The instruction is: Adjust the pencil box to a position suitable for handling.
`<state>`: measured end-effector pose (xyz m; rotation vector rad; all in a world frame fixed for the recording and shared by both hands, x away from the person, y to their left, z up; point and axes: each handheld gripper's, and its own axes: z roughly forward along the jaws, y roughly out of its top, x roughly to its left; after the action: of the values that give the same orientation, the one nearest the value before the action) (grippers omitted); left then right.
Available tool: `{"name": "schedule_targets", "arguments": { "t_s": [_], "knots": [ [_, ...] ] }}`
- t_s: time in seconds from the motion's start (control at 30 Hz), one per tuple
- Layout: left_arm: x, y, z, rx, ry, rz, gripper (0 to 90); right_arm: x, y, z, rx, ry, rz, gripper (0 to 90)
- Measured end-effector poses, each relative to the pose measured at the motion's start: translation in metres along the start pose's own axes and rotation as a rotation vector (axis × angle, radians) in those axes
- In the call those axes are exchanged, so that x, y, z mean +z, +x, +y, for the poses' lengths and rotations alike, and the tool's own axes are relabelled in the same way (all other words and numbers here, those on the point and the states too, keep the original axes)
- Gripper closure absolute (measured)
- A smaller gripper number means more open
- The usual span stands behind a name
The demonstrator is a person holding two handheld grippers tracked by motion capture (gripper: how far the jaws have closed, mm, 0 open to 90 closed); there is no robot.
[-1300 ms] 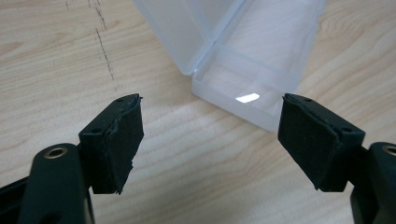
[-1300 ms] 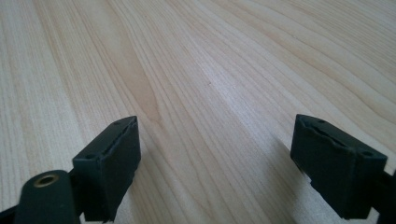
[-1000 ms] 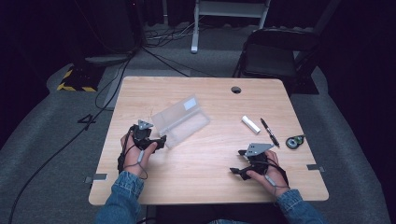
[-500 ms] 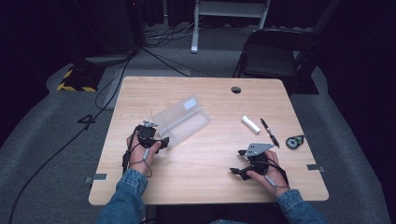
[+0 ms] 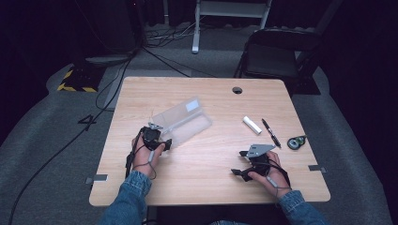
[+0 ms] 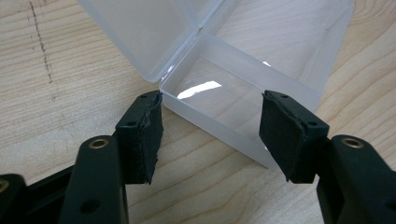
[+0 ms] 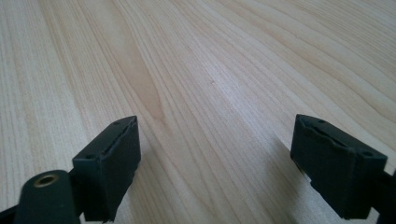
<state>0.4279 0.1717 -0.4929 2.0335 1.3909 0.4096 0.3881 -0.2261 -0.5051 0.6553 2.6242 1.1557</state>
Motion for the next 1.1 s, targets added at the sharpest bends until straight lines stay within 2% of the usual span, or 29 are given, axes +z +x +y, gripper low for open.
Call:
{"name": "schedule_targets", "arguments": {
  "t_s": [0.07, 0.13, 0.23, 0.33, 0.47, 0.53, 0.6, 0.77, 0.8, 0.87, 0.93, 1.1],
  "knots": [
    [0.0, -0.001, -0.001, 0.033, 0.001, 0.012, 43.5, 0.0, 0.0, 0.0, 0.0, 0.0, 0.0, 16.4],
    [0.0, -0.001, -0.001, 0.04, -0.001, 0.013, 46.5, -0.001, 0.001, -0.001, 0.0, 0.002, 0.001, 16.4],
    [0.0, -0.001, -0.002, 0.064, -0.01, -0.01, 51.1, -0.002, 0.002, -0.002, 0.002, 0.002, -0.001, 16.4],
    [0.0, -0.002, -0.002, 0.076, -0.007, -0.022, 52.1, -0.004, 0.003, -0.003, 0.004, 0.003, 0.0, 16.4],
    [-0.001, -0.004, -0.004, 0.119, -0.003, -0.052, 52.6, -0.007, 0.004, -0.006, 0.003, 0.0, 0.008, 19.0],
    [-0.002, -0.006, -0.005, 0.137, -0.001, -0.068, 52.7, -0.011, 0.002, -0.007, 0.023, -0.002, 0.019, 23.8],
    [-0.003, -0.009, -0.006, 0.157, 0.003, -0.08, 52.7, -0.015, -0.001, -0.006, 0.047, -0.003, 0.03, 23.3],
    [-0.005, -0.015, -0.009, 0.194, 0.009, -0.111, 52.1, -0.026, -0.006, -0.006, 0.068, -0.014, 0.006, 23.8],
    [-0.007, -0.019, -0.012, 0.206, 0.004, -0.126, 52.0, -0.032, -0.009, -0.006, 0.076, -0.019, -0.013, 24.0],
    [-0.007, -0.021, -0.016, 0.211, -0.02, -0.133, 51.5, -0.036, -0.011, -0.007, 0.084, -0.025, -0.026, 23.9],
    [-0.009, -0.022, -0.017, 0.22, -0.003, -0.135, 51.4, -0.041, -0.014, -0.007, 0.094, -0.033, -0.038, 24.0],
    [-0.011, -0.028, -0.022, 0.225, -0.018, -0.145, 51.0, -0.051, -0.02, -0.008, 0.121, -0.049, -0.065, 23.9]
  ]
}}
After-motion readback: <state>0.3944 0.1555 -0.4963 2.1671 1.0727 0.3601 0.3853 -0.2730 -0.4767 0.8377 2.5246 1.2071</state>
